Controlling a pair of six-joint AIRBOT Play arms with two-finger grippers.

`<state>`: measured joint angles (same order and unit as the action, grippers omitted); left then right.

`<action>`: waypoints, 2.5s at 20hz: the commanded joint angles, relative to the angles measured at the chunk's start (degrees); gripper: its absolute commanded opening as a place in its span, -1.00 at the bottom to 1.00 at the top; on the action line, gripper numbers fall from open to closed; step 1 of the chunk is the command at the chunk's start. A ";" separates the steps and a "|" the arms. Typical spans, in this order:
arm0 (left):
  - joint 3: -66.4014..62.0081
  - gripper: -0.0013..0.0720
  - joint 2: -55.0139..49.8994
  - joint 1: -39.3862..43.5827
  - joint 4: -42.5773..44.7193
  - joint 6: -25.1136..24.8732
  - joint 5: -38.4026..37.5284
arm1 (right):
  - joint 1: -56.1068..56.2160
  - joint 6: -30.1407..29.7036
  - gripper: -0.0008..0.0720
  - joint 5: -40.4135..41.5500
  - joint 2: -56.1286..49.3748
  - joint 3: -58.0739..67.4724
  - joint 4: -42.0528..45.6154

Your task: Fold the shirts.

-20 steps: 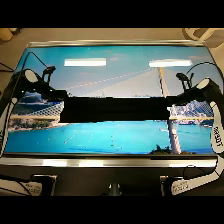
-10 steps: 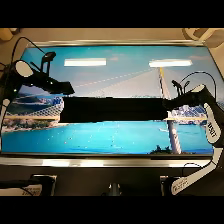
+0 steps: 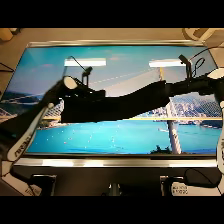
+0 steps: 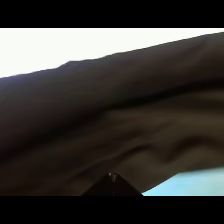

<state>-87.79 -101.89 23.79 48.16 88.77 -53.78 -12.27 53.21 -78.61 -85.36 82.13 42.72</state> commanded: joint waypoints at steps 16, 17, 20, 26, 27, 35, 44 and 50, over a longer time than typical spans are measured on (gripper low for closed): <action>-0.07 -0.91 16.22 -13.97 -4.57 -4.79 1.14 | 29.79 6.88 -0.91 23.91 1.75 0.07 -9.66; -0.07 -0.91 20.09 -16.76 -4.57 -4.81 -0.94 | 33.40 5.27 -0.91 27.21 -2.27 0.07 -13.33; -0.07 -0.91 29.75 -20.65 -2.60 -4.83 -5.84 | 40.92 -0.09 -0.27 34.82 -13.53 0.07 -26.32; -0.07 -0.91 40.26 -20.87 11.37 -4.79 -15.41 | 31.26 -8.98 0.59 19.80 -15.96 0.07 -29.05; -0.04 -0.91 40.81 -20.87 13.66 -4.79 -16.52 | 26.99 -5.55 0.59 15.76 -14.62 0.07 -21.27; 2.99 -0.91 40.59 -20.83 15.89 -2.93 -14.29 | 12.48 8.20 0.87 5.07 -12.09 -9.75 12.90; 3.52 -0.91 40.59 -20.37 13.79 -2.08 -14.14 | 14.64 -3.85 -0.91 11.96 -16.52 -7.78 -6.73; 3.52 -0.91 40.59 -20.37 13.79 -1.09 -14.16 | -7.61 -4.48 -0.91 3.50 -14.82 4.66 -4.59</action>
<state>-84.29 -61.32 3.40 61.98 87.33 -67.96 -9.91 49.43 -71.02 -101.08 81.89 37.43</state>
